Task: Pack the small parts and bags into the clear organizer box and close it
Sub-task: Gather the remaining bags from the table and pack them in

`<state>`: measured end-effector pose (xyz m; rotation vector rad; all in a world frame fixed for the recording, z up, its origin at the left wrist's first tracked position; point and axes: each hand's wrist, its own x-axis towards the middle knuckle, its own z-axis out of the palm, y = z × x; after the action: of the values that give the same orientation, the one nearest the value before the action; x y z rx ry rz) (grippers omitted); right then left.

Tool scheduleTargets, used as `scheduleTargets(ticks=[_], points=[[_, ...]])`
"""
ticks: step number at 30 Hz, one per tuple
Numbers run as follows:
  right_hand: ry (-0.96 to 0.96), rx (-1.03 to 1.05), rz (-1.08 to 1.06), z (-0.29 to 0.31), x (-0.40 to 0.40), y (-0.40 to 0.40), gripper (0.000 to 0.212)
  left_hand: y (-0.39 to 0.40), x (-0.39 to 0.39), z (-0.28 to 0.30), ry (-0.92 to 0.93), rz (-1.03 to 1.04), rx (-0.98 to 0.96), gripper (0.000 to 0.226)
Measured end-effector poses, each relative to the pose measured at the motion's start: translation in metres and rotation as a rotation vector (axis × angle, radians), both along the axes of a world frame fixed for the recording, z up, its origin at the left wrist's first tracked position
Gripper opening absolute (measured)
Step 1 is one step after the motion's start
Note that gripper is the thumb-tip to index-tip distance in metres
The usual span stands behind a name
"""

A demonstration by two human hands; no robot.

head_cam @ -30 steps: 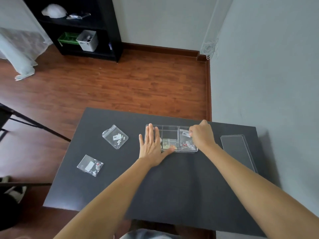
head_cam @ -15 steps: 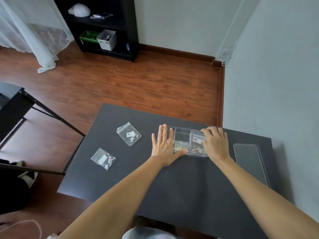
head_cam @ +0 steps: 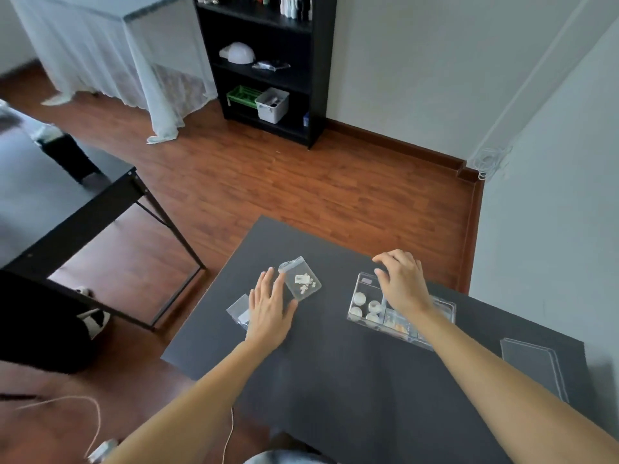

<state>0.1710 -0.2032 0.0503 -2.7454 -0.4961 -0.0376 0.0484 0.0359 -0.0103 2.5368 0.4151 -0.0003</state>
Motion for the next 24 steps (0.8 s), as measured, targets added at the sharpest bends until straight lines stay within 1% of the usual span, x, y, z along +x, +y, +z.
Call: scheduleTargets(ticks=[3, 5, 7, 9, 11, 13, 16, 19, 22, 24], points=[[0.121, 0.011, 0.06, -0.009, 0.001, 0.043, 0.025, 0.04, -0.017, -0.007, 0.152, 0.127, 0.012, 0.069], [0.238, -0.013, 0.091, -0.02, -0.001, 0.068, 0.034, 0.056, -0.027, -0.012, 0.257, 0.167, -0.004, 0.079], [0.355, -0.051, 0.091, -0.03, -0.003, 0.09, 0.046, 0.064, -0.033, -0.017, 0.319, 0.17, 0.003, 0.084], [0.439, -0.085, 0.08, -0.039, -0.006, 0.108, 0.054, 0.066, -0.035, -0.02, 0.322, 0.163, 0.031, 0.084], [0.505, -0.086, 0.064, -0.048, -0.007, 0.125, 0.061, 0.067, -0.034, -0.021, 0.313, 0.174, 0.019, 0.085], [0.539, -0.083, 0.023, -0.054, -0.007, 0.139, 0.067, 0.068, -0.03, -0.019, 0.317, 0.196, -0.031, 0.09], [0.53, -0.132, -0.029, -0.058, -0.004, 0.157, 0.08, 0.072, -0.027, -0.016, 0.314, 0.24, -0.156, 0.094], [0.54, -0.155, -0.006, -0.06, 0.001, 0.171, 0.091, 0.074, -0.028, -0.014, 0.28, 0.234, -0.242, 0.084], [0.592, -0.119, 0.042, -0.062, 0.008, 0.176, 0.093, 0.075, -0.031, -0.014, 0.24, 0.216, -0.239, 0.073], [0.617, -0.096, 0.063, -0.063, 0.012, 0.178, 0.084, 0.074, -0.033, -0.014, 0.232, 0.192, -0.199, 0.067]])
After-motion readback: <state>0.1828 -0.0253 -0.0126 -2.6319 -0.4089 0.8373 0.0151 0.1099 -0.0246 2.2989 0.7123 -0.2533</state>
